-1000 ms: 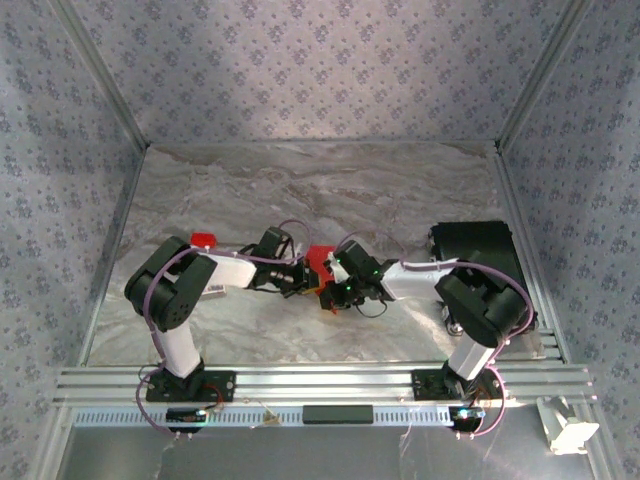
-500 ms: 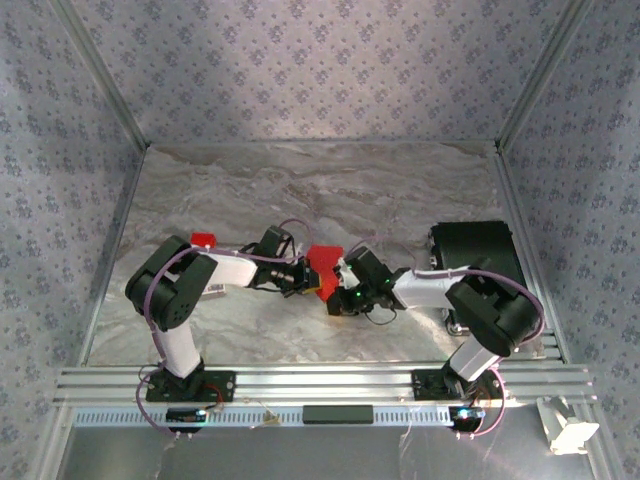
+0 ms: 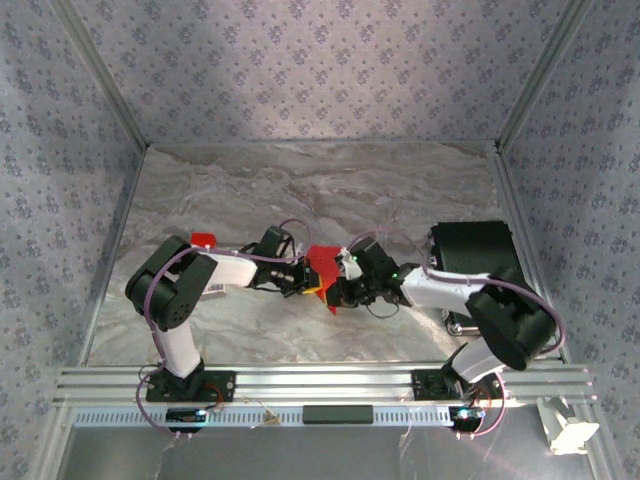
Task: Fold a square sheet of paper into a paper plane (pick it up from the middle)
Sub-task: Third fold the triangle at the center of the table.
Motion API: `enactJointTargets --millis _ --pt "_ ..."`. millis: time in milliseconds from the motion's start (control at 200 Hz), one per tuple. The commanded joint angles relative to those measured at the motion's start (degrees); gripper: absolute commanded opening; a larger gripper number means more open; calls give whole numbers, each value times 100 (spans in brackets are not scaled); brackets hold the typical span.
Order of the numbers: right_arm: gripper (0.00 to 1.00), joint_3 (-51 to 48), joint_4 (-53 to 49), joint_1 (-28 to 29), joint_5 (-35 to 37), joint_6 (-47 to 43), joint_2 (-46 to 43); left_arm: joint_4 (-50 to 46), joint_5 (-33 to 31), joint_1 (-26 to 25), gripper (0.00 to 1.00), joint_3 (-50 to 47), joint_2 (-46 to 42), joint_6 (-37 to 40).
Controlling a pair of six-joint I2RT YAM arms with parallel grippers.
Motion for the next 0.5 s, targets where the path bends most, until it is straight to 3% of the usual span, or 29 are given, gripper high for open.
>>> enactJointTargets --millis 0,250,495 --pt "7 271 -55 -25 -87 29 458 -573 -472 -21 0 -132 226 137" --pt "7 300 -414 -14 189 39 799 -538 -463 -30 0 -125 233 123" --pt "7 -463 -335 4 246 223 343 -579 -513 -22 0 -123 227 136"
